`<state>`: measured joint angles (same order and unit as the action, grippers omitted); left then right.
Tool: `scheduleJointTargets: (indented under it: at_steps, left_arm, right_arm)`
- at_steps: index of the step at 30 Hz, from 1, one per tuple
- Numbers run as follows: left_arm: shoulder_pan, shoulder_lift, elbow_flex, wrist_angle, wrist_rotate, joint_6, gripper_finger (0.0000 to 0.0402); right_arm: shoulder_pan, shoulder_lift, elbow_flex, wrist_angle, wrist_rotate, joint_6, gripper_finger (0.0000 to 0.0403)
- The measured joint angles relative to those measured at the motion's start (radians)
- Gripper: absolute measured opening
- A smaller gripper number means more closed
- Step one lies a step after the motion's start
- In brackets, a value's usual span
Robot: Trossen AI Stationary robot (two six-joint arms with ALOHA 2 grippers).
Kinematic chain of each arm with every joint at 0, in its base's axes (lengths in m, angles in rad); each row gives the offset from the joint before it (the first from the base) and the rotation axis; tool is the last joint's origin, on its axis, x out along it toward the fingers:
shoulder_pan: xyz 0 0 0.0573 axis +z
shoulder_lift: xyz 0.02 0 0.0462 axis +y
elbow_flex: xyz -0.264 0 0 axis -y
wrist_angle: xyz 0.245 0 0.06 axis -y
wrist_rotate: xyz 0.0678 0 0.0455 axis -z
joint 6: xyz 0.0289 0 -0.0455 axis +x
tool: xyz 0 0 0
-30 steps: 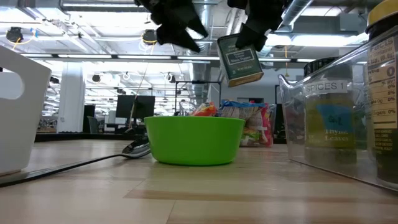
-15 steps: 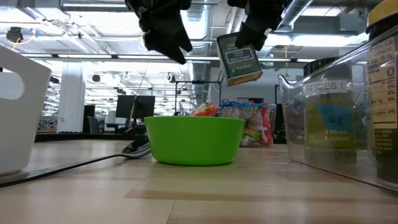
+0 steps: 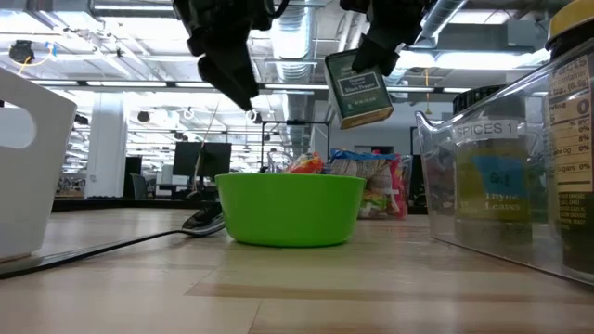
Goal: Pick & Place Food Item
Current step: Put the red seasoning into the bottom transparent bin
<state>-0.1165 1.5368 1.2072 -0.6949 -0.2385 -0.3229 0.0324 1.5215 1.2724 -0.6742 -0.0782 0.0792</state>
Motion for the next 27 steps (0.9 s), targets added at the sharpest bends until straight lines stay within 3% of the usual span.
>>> scheduleJointTargets:
  at_steps: [11,15,20,27]
  left_arm:
    - [0.0,-0.004,-0.001,-0.12,-0.003,-0.021,0.0269]
    - [0.0,-0.031,-0.001,-0.133,-0.089,-0.017,0.0264]
    - [0.0,-0.132,-0.001,-0.143,-0.226,-0.016,0.0223]
    - [-0.003,-0.355,-0.093,0.021,-0.238,0.092,0.0144]
  right_arm:
    - [0.0,0.0,0.0,-0.013,0.0,0.0,0.0123]
    - [0.0,0.0,0.0,-0.022,0.0,0.0,0.0123]
    - [0.0,0.0,-0.001,-0.024,0.0,0.0,0.0123]
    - [0.001,0.0,-0.001,-0.016,0.0,0.0,0.0123]
